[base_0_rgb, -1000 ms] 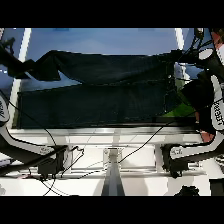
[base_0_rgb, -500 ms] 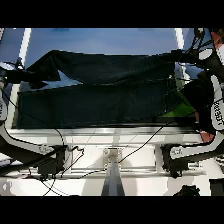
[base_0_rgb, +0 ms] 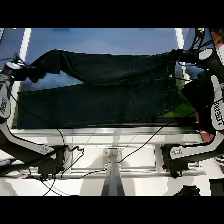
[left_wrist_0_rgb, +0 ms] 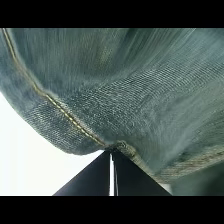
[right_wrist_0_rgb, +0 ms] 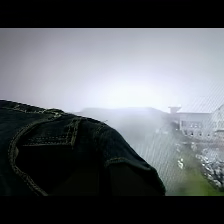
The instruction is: Fold the clothes and pants, and hang the long-sleeved shirts on hangers.
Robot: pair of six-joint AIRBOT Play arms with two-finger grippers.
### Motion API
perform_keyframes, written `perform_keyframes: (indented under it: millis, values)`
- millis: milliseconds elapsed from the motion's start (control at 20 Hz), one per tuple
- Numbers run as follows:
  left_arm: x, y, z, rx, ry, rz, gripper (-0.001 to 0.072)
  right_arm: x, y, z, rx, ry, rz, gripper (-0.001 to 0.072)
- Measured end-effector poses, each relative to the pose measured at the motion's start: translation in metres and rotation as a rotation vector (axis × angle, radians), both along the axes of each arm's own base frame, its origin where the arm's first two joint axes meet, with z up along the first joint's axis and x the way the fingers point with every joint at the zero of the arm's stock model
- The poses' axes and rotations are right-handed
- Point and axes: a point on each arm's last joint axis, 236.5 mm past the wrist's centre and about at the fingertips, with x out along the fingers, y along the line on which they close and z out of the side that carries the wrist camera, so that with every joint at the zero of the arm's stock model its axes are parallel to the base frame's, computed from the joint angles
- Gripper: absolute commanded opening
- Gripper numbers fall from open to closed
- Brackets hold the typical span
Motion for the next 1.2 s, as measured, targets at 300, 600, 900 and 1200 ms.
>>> perform_keyframes:
  millis: [300,600,900,1200]
  values:
    - [0.006,0.053,0.102,0.126,-0.117,-0.014,0.0026,0.0,0.0,0.0,0.0,0.0,0.0,0.0023]
    - [-0.082,0.112,0.081,0.322,0.228,-0.109,0.0027,0.0,0.0,0.0,0.0,0.0,0.0,0.0023]
    - [-0.115,0.162,0.063,0.464,0.379,-0.092,0.0028,0.0,0.001,0.0,0.001,0.0,0.001,0.0023]
    - [-0.094,0.186,0.065,0.563,0.31,-0.061,0.0028,0.012,0.0,0.01,0.002,-0.063,-0.031,0.0023]
